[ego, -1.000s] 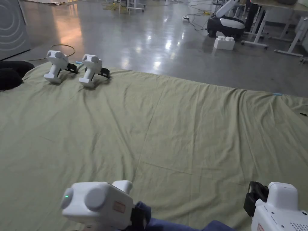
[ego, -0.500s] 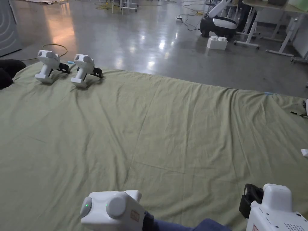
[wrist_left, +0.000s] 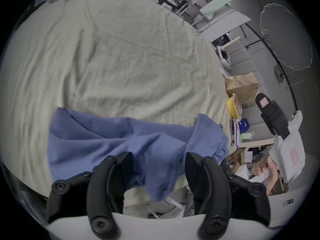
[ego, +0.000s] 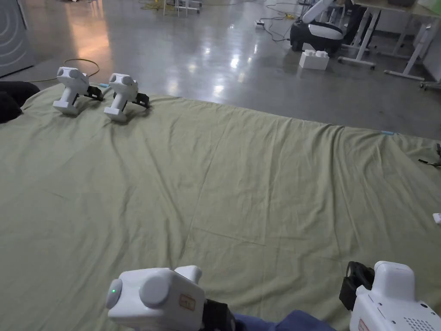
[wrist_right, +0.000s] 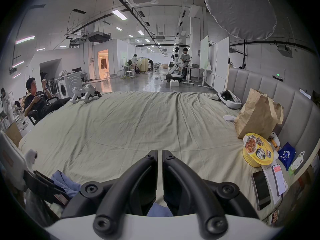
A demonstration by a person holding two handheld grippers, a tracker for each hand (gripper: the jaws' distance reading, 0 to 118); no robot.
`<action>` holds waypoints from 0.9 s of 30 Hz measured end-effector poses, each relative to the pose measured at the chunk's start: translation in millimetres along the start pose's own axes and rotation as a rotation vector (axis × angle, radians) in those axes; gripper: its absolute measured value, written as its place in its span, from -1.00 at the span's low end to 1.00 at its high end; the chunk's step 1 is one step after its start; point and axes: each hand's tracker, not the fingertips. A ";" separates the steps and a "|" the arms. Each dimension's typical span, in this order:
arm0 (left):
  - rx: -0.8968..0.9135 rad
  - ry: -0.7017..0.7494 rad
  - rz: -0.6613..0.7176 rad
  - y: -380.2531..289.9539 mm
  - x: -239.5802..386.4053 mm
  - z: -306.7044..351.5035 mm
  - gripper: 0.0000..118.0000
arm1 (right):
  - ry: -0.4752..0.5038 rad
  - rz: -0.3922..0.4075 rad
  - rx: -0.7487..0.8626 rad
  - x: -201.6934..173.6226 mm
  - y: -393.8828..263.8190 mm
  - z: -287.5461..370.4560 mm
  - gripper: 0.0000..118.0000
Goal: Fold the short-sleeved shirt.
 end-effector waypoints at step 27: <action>-0.050 0.016 -0.126 -0.2 31.0 -54.1 -0.61 | -0.007 -0.036 -0.053 10.6 -12.3 -6.0 -0.88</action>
